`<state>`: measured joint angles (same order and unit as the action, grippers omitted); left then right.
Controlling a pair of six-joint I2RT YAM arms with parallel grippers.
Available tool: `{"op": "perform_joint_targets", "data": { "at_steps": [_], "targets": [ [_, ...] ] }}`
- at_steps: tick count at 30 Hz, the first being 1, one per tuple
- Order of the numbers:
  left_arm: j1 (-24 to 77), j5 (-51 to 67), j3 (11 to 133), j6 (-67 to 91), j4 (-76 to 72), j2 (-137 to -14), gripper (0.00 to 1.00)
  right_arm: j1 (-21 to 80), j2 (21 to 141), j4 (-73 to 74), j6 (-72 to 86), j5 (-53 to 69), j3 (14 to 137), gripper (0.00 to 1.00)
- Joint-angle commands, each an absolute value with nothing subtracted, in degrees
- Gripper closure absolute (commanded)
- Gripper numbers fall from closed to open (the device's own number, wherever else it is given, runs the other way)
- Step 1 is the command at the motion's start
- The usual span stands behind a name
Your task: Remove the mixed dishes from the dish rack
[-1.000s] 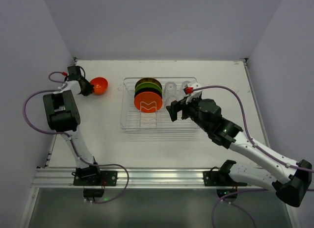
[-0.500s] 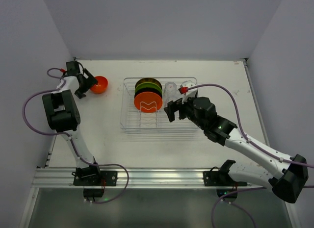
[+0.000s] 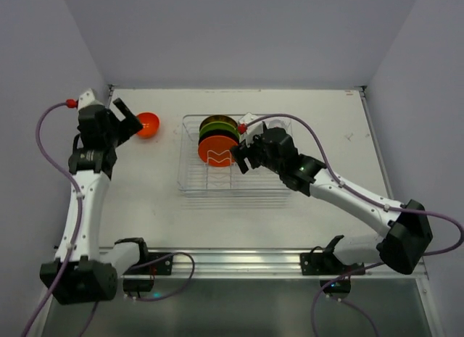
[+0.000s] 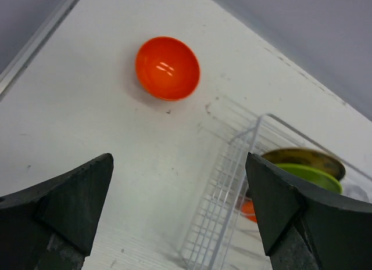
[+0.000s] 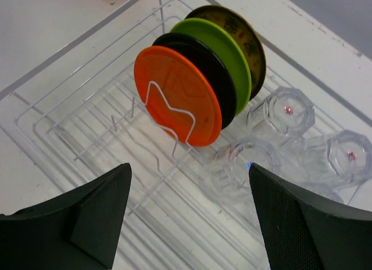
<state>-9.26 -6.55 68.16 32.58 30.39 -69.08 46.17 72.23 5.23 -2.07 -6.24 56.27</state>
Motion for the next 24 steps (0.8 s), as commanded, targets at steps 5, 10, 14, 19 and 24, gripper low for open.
{"op": "perform_joint_targets", "data": {
  "at_steps": [5, 10, 14, 19, 24],
  "targets": [
    [-0.62, -3.26, 50.55, 23.74, 31.63, -49.7, 0.0, 44.47, 87.78, 17.65, -18.52, -1.06, 74.34, 0.3],
    [-0.62, -2.91, 44.64, 21.1, 29.27, -42.54, 0.0, 44.21, 98.76, 23.46, -24.51, -1.49, 84.89, 0.39],
    [-0.62, -0.27, 43.51, 21.36, 27.95, -42.88, 0.0, 44.21, 105.8, 27.94, -26.98, -3.86, 92.71, 0.42],
    [-0.62, 3.25, 43.51, 20.83, 27.69, -45.26, 0.0, 44.21, 109.33, 28.92, -29.53, -3.43, 95.98, 0.42],
    [-0.62, 4.39, 43.33, 20.66, 27.42, -45.62, 0.0, 44.03, 111.27, 28.92, -32.43, -1.85, 95.98, 0.45]
  ]
}}
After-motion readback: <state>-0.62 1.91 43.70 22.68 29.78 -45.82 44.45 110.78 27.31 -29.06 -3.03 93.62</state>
